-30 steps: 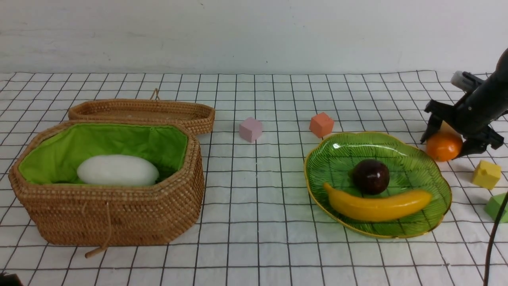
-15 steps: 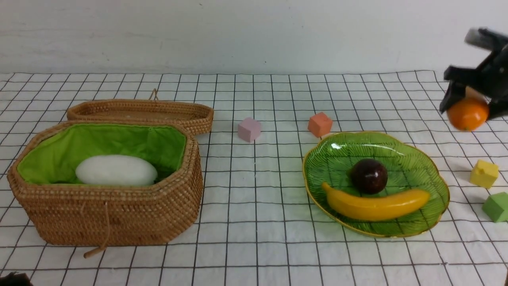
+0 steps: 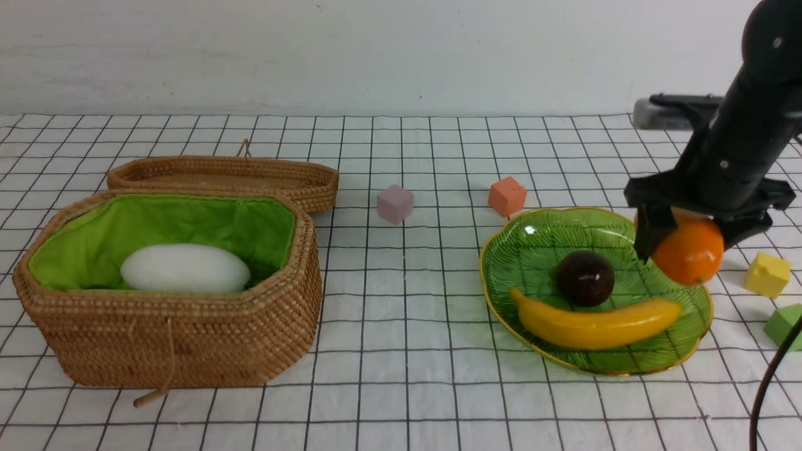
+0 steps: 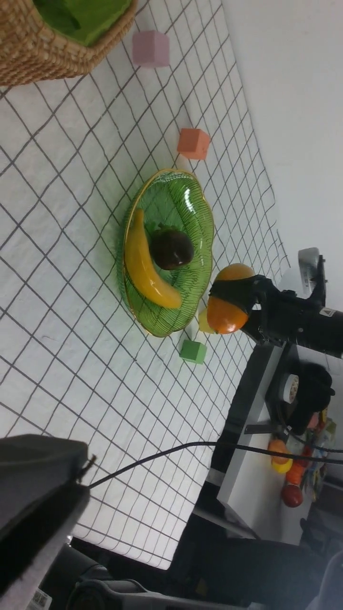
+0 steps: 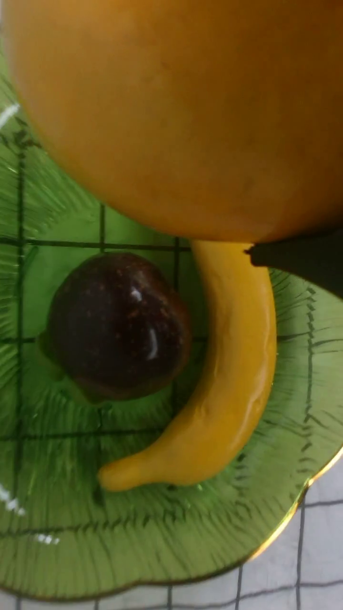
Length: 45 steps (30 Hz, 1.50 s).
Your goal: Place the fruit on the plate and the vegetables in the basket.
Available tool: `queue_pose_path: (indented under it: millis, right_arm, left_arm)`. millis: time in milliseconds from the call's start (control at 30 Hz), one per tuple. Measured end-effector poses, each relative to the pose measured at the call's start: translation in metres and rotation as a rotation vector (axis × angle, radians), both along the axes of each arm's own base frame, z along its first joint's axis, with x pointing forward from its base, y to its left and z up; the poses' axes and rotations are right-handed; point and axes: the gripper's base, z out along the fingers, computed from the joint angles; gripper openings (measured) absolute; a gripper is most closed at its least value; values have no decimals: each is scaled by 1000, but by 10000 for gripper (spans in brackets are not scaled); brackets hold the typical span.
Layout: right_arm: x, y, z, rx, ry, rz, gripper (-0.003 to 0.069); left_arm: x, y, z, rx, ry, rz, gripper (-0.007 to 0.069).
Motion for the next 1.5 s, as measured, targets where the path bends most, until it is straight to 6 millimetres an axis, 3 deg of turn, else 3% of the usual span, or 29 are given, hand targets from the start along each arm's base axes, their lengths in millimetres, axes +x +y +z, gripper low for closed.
queue_pose_path:
  millis: [267, 333, 467, 500, 567, 600, 667, 700, 733, 767, 833, 867, 900, 933, 1000, 1067, 1100, 1233, 1500]
  right_arm:
    - [0, -1, 3, -12, -14, 3, 680]
    - [-6, -1, 21, -9, -46, 5, 674]
    - [-33, -4, 76, 8, -184, -3, 598]
    - [-33, -4, 76, 8, -182, -4, 594]
    - [-56, -6, 104, 25, -252, -24, 531]
    - [-85, -8, 126, 44, -309, -34, 470]
    - [-115, -10, 140, 68, -345, -42, 404]
    - [-144, -12, 147, 83, -369, -46, 342]
    - [-148, -12, 148, 85, -372, -47, 333]
    - [-178, -15, 150, 95, -391, -53, 272]
    - [-227, -20, 146, 108, -420, -67, 183]
    - [-227, -20, 146, 109, -420, -69, 183]
    - [-261, -23, 138, 121, -444, -85, 131]
    - [-276, -25, 130, 124, -443, -91, 106]
    - [-315, -29, 118, 138, -492, -99, 76]
    - [-339, -31, 103, 148, -521, -103, 66]
    - [-342, -32, 103, 150, -534, -102, 66]
    - [-381, -36, 76, 174, -671, -105, 67]
    - [-389, -37, 55, 225, -885, -119, 91]
  left_arm:
    - [2, 2, -1, 36, -30, 21, 49]
    - [3, 2, -1, 54, -48, 33, 52]
    - [4, 3, -2, 73, -66, 45, 53]
    - [4, 3, -2, 73, -66, 45, 53]
    - [4, 3, -1, 69, -71, 48, 53]
    - [4, 4, 0, 59, -77, 54, 47]
    - [3, 6, 1, 52, -91, 64, 26]
    - [2, 9, 1, 43, -102, 72, -3]
    - [1, 10, 1, 40, -108, 75, -8]
    - [-2, 13, -1, 21, -119, 83, -13]
    - [-7, 19, -8, -28, -141, 98, -13]
    - [-7, 20, -9, -36, -142, 99, -13]
    - [-9, 22, -17, -72, -154, 106, -13]
    - [-10, 23, -20, -85, -162, 109, -13]
    - [-8, 22, -32, -108, -180, 118, -13]
    - [-5, 20, -39, -116, -184, 124, -13]
    - [-4, 20, -41, -116, -182, 125, -13]
    - [1, 15, -58, -92, -152, 127, -13]
    - [7, 10, -80, -36, -100, 124, -13]
